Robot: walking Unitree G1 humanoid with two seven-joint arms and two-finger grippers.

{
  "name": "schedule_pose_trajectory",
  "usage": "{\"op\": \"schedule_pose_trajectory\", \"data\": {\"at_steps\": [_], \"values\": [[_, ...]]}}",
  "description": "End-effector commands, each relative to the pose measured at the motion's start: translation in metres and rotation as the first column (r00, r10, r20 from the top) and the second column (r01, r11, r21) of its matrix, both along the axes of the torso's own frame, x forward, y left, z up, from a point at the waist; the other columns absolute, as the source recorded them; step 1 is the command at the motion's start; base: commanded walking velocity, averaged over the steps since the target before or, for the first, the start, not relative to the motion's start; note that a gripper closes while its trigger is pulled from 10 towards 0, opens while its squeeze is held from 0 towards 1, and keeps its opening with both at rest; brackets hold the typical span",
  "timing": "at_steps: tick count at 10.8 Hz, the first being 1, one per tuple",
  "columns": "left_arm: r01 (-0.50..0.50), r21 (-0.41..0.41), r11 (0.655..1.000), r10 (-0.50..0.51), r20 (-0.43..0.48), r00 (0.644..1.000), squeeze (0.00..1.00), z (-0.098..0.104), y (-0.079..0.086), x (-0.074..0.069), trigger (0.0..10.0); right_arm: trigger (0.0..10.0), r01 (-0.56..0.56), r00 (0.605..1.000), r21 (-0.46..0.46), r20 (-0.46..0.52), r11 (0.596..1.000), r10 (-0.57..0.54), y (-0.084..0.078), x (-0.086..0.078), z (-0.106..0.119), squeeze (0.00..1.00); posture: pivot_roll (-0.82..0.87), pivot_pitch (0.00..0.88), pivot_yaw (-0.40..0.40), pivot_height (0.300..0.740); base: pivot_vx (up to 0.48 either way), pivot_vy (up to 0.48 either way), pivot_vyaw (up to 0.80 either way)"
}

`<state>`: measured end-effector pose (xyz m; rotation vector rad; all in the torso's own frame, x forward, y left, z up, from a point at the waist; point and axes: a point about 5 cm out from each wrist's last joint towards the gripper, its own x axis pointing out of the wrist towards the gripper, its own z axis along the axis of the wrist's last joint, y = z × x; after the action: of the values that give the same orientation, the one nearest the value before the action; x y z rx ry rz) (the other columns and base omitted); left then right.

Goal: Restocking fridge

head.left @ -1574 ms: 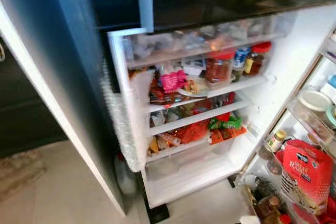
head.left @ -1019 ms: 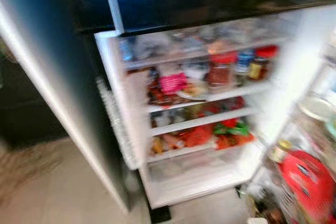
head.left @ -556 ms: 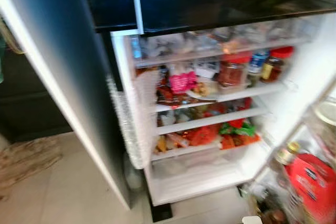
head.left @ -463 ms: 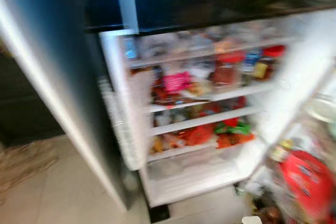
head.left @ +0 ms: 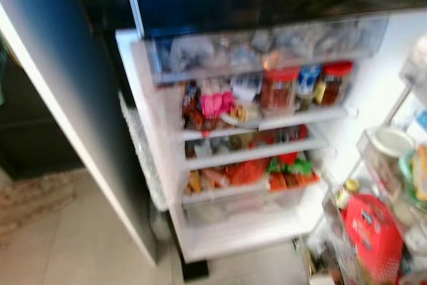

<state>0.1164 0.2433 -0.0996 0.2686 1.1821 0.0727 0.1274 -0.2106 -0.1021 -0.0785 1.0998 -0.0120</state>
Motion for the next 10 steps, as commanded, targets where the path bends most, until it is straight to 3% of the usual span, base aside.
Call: {"op": "schedule_pose_trajectory", "data": {"at_steps": [1,5,10], "values": [[0.005,0.01,1.0,-0.005,-0.004,1.0,0.0,0.0005,0.0034,-0.0015,10.0,10.0,-0.009,1.0,-0.002,0.004,1.0,0.009,0.0026,0.0027,0.0004,0.0,0.0,0.0,-0.009,0.74,0.0,0.0,0.0],[0.005,0.011,1.0,-0.005,-0.005,1.0,0.0,0.0006,0.004,-0.0019,10.0,10.0,-0.013,1.0,-0.15,-0.022,0.989,0.01,-0.0045,0.0014,0.0005,0.0,0.0,0.0,-0.006,0.74,0.0,0.0,0.0],[0.006,0.012,1.0,-0.006,-0.005,1.0,0.0,0.0007,0.0046,-0.0021,10.0,10.0,-0.016,0.999,-0.227,-0.052,0.974,0.004,-0.0067,-0.0004,0.0,0.0,0.0,0.0,-0.003,0.74,0.0,0.0,0.0]]}}
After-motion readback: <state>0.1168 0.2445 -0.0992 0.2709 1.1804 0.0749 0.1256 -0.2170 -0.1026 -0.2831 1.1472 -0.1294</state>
